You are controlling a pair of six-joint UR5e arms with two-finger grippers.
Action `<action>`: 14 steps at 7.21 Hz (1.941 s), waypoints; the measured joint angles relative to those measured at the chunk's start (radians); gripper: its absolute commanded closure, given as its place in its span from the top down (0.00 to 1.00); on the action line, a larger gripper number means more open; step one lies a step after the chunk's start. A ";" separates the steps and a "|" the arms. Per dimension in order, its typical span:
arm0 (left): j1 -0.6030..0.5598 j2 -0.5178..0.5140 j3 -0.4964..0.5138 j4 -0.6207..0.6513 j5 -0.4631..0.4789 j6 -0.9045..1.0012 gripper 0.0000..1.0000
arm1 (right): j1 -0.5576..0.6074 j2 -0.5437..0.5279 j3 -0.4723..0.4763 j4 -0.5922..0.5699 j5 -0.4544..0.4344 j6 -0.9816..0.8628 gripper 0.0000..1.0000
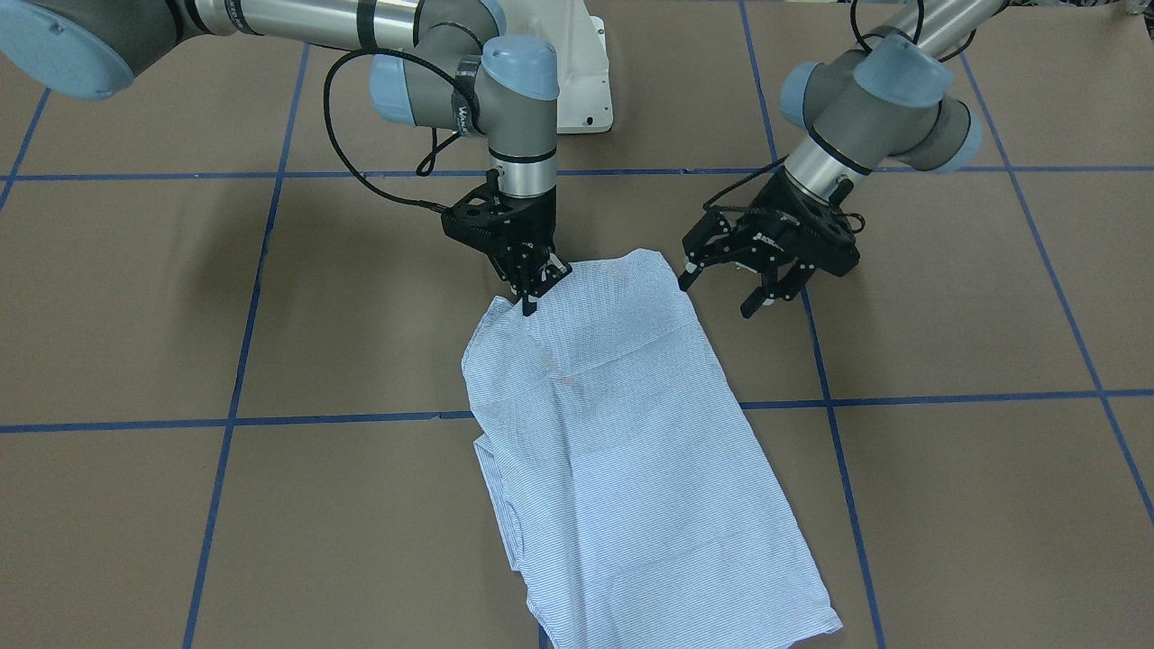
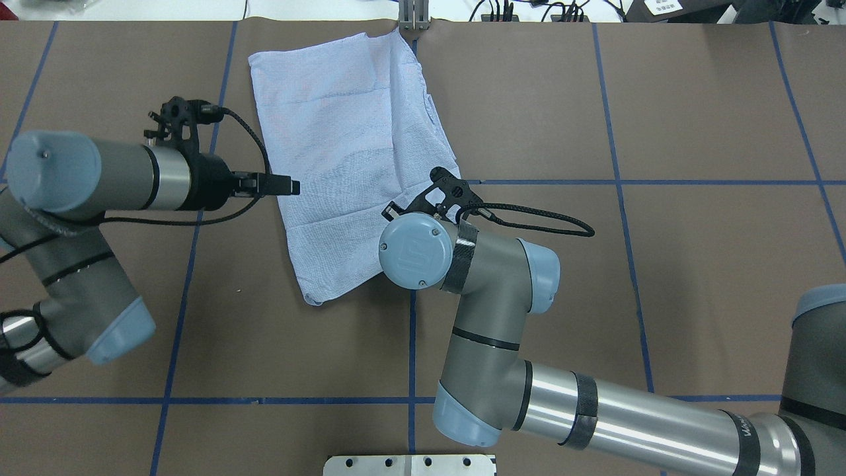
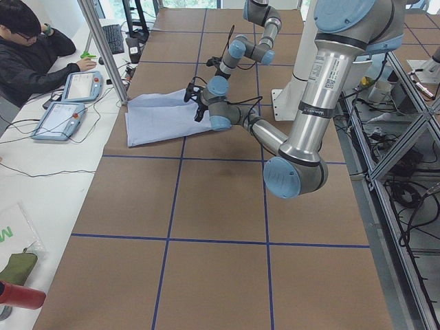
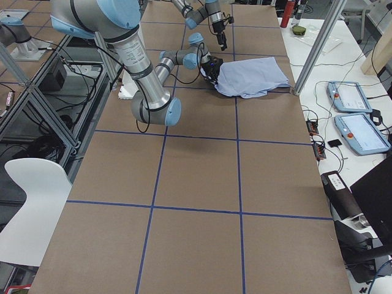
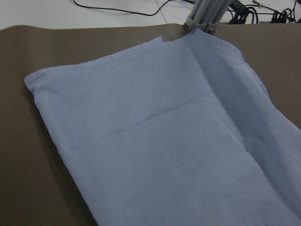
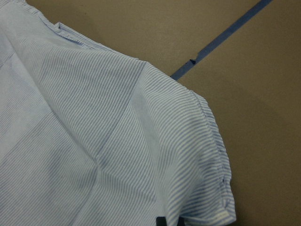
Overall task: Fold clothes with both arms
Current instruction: 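Lower the left gripper to the shirt edge nearest it and grasp, then lift the shirt side with both grippers and fold it over the other half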
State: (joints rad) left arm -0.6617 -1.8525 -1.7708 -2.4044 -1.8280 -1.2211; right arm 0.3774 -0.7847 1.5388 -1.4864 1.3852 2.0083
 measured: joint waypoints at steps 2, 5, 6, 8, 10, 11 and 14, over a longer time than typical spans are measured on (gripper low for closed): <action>0.129 0.054 -0.028 0.000 0.163 -0.201 0.93 | 0.000 -0.002 0.002 0.000 -0.001 0.001 0.00; 0.262 0.065 -0.016 0.000 0.307 -0.390 0.91 | 0.000 -0.005 0.003 0.001 -0.002 0.001 0.00; 0.279 0.063 -0.010 0.001 0.316 -0.400 0.91 | 0.000 -0.005 0.003 0.001 -0.002 0.000 0.00; 0.307 0.056 0.005 0.001 0.322 -0.404 0.81 | 0.002 -0.005 0.003 0.002 -0.002 -0.002 0.00; 0.324 0.047 0.014 0.001 0.328 -0.405 0.47 | 0.003 -0.006 0.008 0.001 -0.002 -0.005 0.00; 0.332 0.040 0.021 0.001 0.337 -0.405 0.17 | 0.003 -0.007 0.015 0.000 -0.002 -0.006 0.00; 0.339 0.030 0.024 0.001 0.350 -0.404 0.00 | 0.003 -0.010 0.022 -0.001 -0.002 -0.008 0.00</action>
State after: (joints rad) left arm -0.3230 -1.8222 -1.7467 -2.4037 -1.4777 -1.6247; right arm 0.3804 -0.7945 1.5610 -1.4879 1.3837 2.0005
